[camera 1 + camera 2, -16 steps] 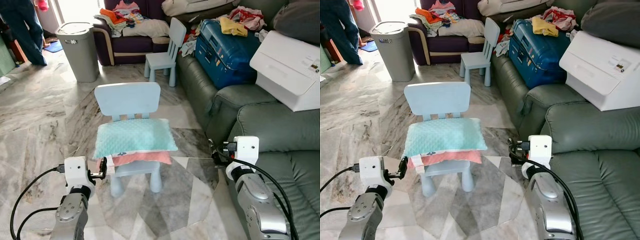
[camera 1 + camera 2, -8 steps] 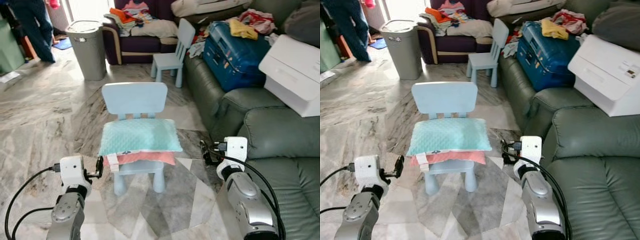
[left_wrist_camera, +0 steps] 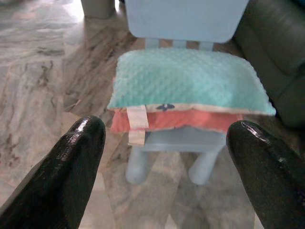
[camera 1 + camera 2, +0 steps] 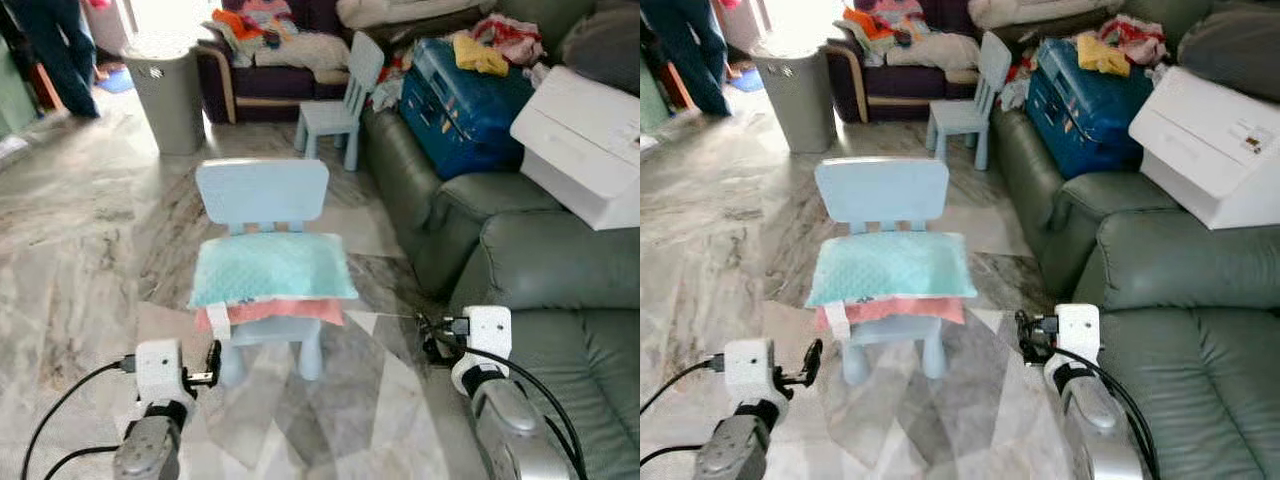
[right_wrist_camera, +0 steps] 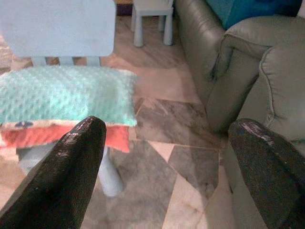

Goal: Move the pillow to the sofa

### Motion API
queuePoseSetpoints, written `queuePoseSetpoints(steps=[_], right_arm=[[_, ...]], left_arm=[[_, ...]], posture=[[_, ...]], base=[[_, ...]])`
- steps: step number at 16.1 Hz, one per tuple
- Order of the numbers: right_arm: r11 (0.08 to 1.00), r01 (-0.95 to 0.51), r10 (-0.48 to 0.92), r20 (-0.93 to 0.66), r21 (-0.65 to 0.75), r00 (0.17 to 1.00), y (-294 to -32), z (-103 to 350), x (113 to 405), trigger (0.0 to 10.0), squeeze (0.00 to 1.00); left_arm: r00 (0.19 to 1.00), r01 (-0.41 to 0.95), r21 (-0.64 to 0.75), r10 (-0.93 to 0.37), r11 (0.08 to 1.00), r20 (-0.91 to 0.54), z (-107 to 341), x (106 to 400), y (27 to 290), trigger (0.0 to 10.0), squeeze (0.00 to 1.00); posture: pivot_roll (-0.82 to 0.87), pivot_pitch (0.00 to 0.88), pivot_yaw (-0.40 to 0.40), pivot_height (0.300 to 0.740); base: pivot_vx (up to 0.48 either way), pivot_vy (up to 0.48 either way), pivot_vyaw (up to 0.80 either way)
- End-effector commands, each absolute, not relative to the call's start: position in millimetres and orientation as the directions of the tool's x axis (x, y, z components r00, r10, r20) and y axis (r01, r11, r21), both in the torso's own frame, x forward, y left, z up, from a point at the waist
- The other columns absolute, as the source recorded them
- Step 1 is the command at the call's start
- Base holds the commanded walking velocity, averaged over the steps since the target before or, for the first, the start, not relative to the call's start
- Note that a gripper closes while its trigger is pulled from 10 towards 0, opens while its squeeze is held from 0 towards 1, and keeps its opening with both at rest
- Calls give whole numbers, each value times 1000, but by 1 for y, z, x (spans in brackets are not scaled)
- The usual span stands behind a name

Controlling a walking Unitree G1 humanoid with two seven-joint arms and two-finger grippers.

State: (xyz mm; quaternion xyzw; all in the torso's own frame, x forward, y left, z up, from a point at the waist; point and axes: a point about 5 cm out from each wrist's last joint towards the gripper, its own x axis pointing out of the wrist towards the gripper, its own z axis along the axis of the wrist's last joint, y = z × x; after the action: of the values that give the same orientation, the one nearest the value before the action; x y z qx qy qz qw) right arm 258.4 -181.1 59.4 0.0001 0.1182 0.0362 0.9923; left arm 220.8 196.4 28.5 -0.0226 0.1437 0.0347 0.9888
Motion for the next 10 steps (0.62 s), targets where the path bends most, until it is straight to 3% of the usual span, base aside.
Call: queuePoseSetpoints(steps=[1, 6, 10], right_arm=[[996, -84, 80, -243, -8, 967, -183, 62, 255, 10000, 0], [997, -77, 68, -315, -18, 947, -192, 56, 226, 10000, 0], [996, -85, 77, -328, -9, 941, -186, 57, 220, 10000, 0]], left_arm=[[956, -62, -26, 52, 998, -290, 30, 218, 196, 10000, 0], [932, -54, -11, 46, 999, -359, 26, 189, 198, 10000, 0], [929, -48, -11, 41, 999, -368, 27, 186, 197, 10000, 0]], posture=[[63, 143, -59, 740], [46, 228, -59, 740], [46, 239, -52, 740]], base=[[0, 0, 0], [0, 0, 0], [0, 0, 0]])
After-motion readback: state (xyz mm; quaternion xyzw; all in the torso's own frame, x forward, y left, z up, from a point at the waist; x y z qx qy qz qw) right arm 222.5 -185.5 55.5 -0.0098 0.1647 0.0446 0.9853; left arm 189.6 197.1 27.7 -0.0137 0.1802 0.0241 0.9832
